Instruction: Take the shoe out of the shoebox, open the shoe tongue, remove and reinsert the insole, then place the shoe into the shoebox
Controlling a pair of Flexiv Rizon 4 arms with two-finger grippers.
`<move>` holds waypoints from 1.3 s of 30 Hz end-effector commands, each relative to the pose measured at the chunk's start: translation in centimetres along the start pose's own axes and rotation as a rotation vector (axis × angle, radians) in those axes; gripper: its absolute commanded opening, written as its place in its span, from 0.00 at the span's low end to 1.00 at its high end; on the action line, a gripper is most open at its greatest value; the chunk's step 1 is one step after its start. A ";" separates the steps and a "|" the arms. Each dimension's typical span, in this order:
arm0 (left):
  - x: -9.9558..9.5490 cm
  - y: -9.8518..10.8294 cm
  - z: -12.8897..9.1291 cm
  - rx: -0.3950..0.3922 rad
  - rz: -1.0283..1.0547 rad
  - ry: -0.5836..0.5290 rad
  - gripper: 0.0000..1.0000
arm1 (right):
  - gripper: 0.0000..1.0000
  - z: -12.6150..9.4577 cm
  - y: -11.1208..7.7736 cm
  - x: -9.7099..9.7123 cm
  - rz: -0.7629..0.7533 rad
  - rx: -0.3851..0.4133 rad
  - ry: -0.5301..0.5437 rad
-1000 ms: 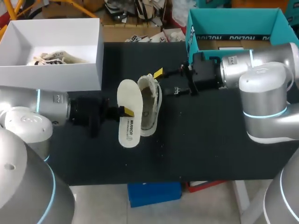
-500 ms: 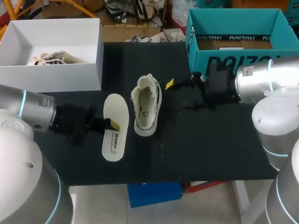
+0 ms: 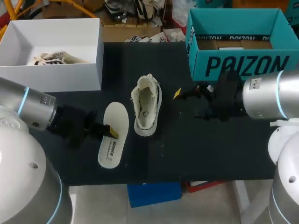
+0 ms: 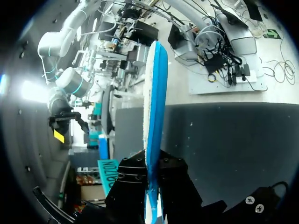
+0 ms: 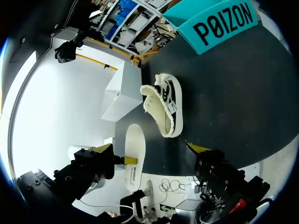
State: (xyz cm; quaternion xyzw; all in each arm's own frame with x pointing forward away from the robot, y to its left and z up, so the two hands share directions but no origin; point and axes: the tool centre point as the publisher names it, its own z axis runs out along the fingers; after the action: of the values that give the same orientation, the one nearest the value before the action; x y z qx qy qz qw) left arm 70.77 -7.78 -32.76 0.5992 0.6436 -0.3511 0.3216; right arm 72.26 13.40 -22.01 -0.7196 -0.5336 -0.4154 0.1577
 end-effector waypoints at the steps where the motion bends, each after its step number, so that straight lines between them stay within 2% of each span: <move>1: 0.2 -0.3 0.6 0.027 -0.014 0.047 0.00 | 1.00 -0.3 0.0 0.1 0.000 0.001 -0.012; 8: 0.4 0.0 1.8 0.055 -0.037 0.062 0.00 | 1.00 -0.3 0.0 0.1 0.000 0.001 -0.012; 15: -1.0 2.2 2.9 0.096 -0.035 0.066 0.00 | 1.00 -0.3 0.0 0.1 0.000 0.001 -0.012; 24: -2.6 4.2 3.9 0.204 -0.131 0.016 0.00 | 1.00 -0.3 0.0 0.1 0.000 0.001 -0.012; 30: -2.8 4.4 4.1 0.252 -0.177 0.010 0.00 | 1.00 -0.3 0.0 0.1 0.000 0.001 -0.012; 39: -3.2 3.6 4.5 0.297 -0.176 -0.001 0.00 | 1.00 -0.3 0.0 0.1 0.000 0.001 -0.012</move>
State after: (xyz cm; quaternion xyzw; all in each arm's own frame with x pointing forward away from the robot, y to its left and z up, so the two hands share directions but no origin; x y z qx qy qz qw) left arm 74.39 -12.83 -32.58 0.5797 0.6351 -0.4693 0.2007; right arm 72.15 13.21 -21.78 -0.7220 -0.5346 -0.4109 0.1553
